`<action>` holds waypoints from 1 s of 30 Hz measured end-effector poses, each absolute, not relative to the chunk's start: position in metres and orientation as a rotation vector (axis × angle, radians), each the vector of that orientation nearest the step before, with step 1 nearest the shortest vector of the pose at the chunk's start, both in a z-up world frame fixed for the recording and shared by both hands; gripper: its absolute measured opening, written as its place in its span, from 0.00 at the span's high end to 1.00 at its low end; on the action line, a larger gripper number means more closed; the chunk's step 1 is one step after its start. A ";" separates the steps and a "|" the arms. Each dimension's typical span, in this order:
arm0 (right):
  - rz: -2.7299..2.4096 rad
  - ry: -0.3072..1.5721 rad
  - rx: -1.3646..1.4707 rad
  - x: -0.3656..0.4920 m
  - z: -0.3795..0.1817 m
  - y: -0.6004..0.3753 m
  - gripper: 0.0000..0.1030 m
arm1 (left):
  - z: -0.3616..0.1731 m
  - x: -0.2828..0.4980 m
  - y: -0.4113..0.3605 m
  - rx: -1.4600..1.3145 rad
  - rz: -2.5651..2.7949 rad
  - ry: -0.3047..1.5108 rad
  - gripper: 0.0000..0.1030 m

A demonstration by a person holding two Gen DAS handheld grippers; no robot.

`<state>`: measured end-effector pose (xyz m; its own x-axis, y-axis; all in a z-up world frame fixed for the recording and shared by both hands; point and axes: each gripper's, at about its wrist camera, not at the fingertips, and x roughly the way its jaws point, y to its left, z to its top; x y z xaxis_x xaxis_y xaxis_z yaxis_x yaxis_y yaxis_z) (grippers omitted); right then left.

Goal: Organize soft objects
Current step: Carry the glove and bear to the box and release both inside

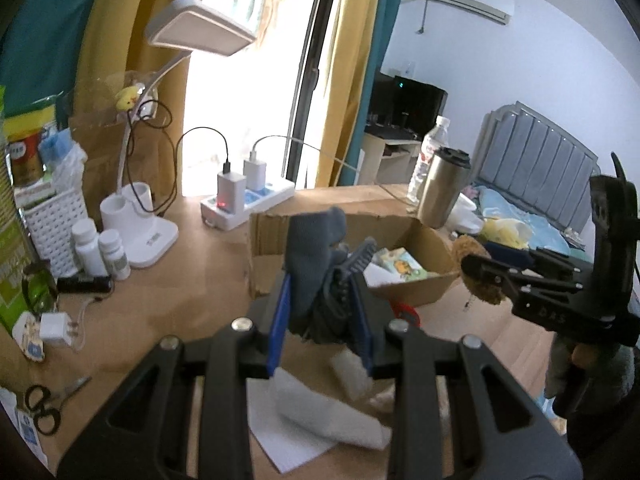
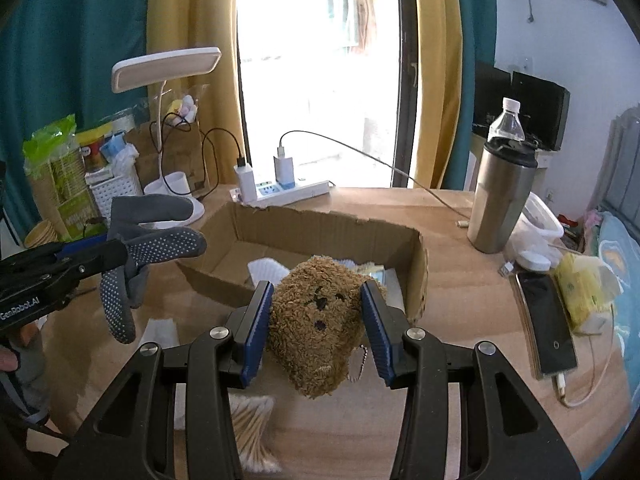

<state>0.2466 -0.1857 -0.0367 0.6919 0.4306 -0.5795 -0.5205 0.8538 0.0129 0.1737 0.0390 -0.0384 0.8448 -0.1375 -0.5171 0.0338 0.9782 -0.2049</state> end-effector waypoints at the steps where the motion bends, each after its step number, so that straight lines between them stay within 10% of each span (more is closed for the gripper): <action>1: 0.536 0.605 -0.156 0.249 -0.036 -0.185 0.54 | -0.037 0.177 0.039 -0.189 -0.090 0.559 0.70; 30: 0.605 0.626 -0.107 0.338 -0.042 -0.143 0.54 | -0.072 0.297 0.055 -0.177 -0.128 0.646 0.67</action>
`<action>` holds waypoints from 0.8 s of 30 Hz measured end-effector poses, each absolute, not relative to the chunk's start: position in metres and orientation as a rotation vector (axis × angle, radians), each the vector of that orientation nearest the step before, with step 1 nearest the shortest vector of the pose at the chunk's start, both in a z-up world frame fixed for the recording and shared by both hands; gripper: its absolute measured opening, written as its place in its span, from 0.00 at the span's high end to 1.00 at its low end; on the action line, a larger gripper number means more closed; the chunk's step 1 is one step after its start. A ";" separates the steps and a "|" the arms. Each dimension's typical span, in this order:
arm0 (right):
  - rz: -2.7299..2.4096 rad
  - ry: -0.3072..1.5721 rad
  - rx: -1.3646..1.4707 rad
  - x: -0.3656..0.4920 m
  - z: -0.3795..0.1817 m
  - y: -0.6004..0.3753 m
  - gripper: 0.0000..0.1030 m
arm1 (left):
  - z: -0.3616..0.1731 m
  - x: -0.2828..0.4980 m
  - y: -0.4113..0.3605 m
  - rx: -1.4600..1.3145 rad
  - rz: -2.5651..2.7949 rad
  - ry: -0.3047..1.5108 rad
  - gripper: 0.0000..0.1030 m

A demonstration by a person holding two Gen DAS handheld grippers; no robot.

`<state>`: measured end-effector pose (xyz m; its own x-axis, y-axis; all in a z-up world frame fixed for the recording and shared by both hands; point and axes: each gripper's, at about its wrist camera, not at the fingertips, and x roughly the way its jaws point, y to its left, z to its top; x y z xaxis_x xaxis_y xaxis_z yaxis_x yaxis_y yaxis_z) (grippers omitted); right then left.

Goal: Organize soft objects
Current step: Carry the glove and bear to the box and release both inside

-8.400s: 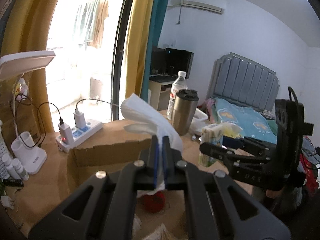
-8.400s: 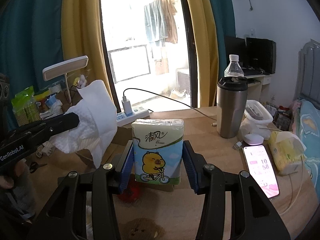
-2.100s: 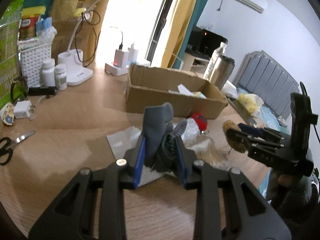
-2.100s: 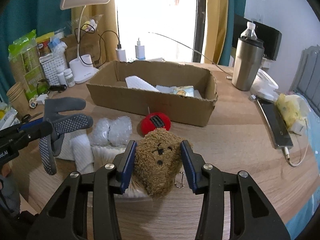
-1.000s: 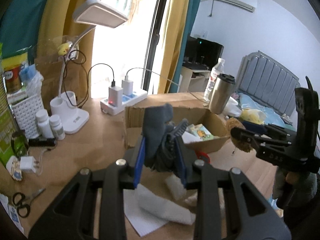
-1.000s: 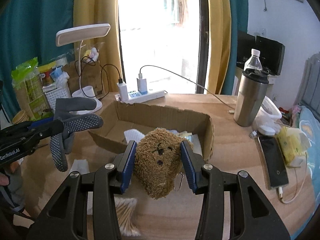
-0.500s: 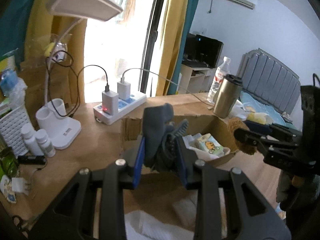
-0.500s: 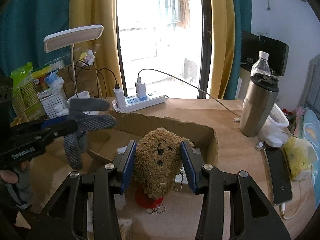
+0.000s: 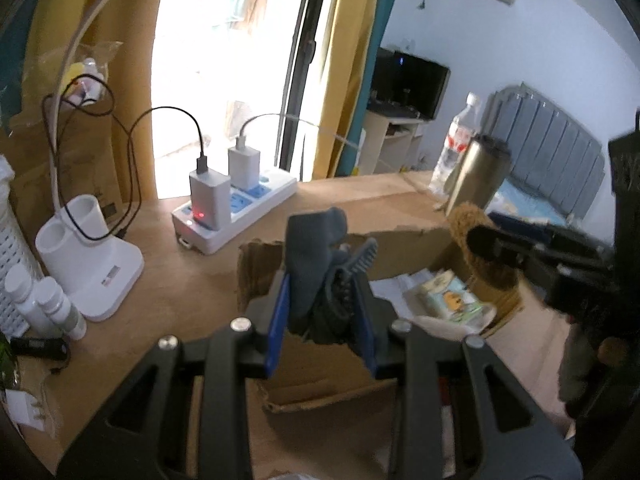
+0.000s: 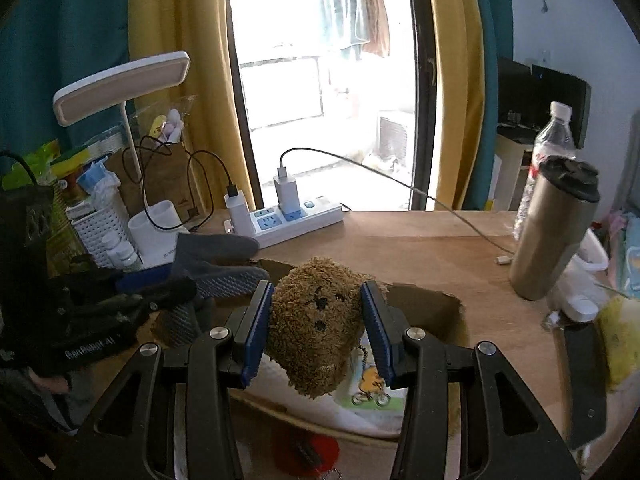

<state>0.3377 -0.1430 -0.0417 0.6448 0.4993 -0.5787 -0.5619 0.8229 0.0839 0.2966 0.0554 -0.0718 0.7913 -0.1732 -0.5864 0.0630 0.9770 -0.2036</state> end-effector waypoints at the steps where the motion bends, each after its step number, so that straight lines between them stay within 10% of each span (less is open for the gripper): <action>1: 0.611 0.629 -0.105 0.339 -0.044 -0.141 0.54 | -0.075 0.300 0.053 -0.156 -0.123 0.656 0.67; 24: 0.658 0.712 -0.080 0.359 -0.074 -0.123 0.54 | -0.106 0.317 0.037 -0.128 -0.136 0.762 0.48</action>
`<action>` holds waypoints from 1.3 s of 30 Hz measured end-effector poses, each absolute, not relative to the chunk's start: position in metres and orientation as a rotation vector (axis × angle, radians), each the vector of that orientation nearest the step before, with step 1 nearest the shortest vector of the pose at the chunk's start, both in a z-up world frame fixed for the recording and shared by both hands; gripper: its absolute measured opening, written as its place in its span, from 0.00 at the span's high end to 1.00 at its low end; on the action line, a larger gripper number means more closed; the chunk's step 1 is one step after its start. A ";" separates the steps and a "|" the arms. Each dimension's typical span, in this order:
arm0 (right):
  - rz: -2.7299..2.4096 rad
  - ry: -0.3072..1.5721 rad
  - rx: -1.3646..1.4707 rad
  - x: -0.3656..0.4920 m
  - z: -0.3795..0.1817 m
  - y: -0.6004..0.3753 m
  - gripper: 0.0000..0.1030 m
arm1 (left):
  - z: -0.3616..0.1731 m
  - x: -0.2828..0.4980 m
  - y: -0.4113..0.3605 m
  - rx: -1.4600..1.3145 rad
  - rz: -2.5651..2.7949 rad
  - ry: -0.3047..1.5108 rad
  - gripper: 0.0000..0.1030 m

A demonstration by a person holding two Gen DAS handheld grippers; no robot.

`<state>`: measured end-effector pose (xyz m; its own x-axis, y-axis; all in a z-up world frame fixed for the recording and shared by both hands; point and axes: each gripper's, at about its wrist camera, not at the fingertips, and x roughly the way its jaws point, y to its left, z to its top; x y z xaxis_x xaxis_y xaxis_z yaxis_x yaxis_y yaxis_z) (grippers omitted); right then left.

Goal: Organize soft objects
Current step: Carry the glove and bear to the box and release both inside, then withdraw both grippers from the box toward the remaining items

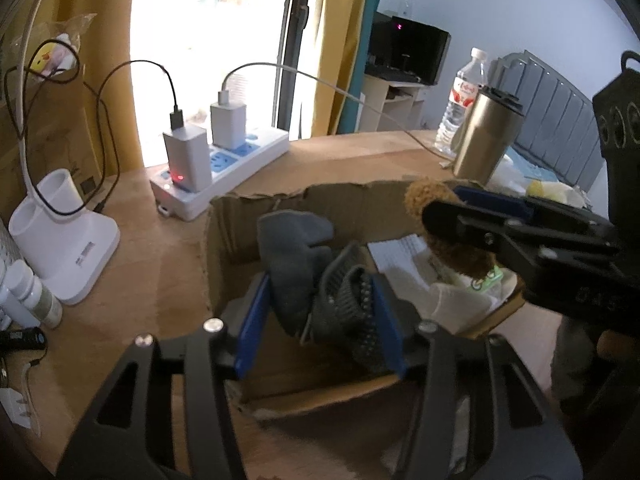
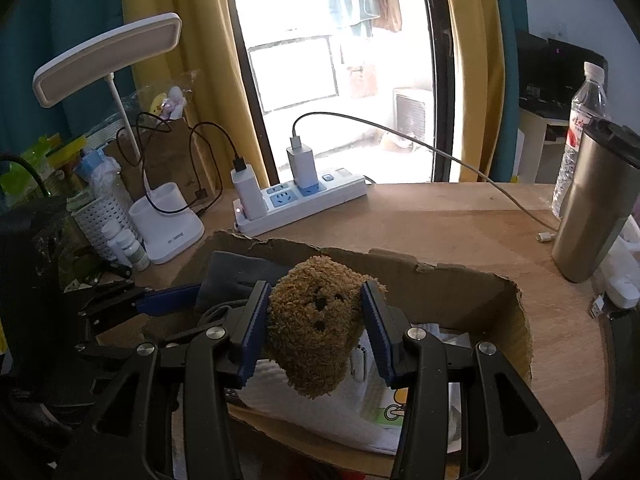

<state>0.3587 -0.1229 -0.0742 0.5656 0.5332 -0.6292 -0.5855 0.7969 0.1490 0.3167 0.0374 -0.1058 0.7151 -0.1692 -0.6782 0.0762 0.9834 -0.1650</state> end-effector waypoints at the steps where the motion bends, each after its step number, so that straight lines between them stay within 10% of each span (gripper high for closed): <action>1: 0.654 0.718 -0.081 0.359 -0.075 -0.123 0.54 | -0.105 0.317 0.038 -0.129 -0.135 0.762 0.48; 15: 0.643 0.711 -0.107 0.361 -0.074 -0.118 0.34 | -0.092 0.301 0.045 -0.079 -0.079 0.690 0.28; 39: 0.577 0.648 -0.105 0.344 -0.047 -0.136 0.33 | -0.061 0.266 0.049 -0.097 -0.065 0.566 0.10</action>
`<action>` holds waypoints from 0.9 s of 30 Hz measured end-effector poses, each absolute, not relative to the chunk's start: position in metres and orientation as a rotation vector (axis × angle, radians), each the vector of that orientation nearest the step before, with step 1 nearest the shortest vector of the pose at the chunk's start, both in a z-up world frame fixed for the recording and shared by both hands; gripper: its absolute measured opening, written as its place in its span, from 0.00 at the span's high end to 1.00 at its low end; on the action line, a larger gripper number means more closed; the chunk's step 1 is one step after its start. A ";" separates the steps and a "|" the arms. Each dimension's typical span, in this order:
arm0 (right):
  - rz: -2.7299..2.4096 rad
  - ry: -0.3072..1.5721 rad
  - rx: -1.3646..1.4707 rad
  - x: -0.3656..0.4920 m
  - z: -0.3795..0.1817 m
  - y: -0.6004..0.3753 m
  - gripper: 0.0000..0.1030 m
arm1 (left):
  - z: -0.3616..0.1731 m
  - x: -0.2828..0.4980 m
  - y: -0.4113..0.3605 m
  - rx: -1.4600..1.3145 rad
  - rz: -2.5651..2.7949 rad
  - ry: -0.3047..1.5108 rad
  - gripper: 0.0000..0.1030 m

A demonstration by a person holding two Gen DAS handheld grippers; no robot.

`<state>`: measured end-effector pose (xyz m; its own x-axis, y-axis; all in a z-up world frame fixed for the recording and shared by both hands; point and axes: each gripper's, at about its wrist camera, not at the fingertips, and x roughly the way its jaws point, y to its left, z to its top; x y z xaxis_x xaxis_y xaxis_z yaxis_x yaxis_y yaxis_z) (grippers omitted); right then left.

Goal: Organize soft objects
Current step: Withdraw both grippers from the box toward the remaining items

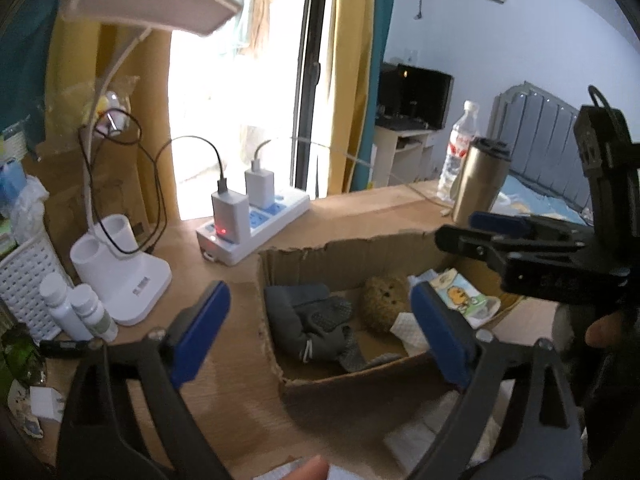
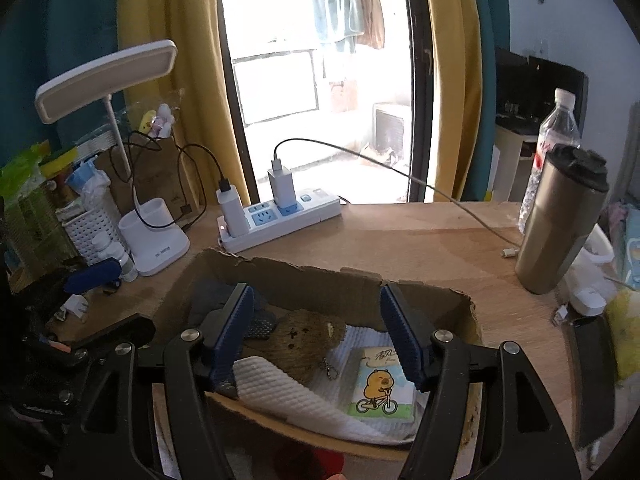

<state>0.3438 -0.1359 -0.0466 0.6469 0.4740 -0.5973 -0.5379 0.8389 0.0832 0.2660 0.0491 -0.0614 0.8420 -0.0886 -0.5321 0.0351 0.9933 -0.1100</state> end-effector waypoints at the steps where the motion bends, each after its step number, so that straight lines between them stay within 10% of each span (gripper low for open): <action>1: 0.573 0.644 -0.109 0.341 -0.044 -0.135 0.33 | -0.059 0.262 0.049 -0.098 -0.068 0.557 0.10; 27: 0.540 0.496 -0.188 0.231 0.002 -0.130 0.25 | -0.034 0.148 0.073 -0.175 -0.040 0.417 0.10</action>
<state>0.2309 -0.1304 0.0021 0.7440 0.4454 -0.4981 -0.5341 0.8444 -0.0427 0.1481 0.0728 -0.0343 0.9137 -0.0749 -0.3995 0.0030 0.9841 -0.1776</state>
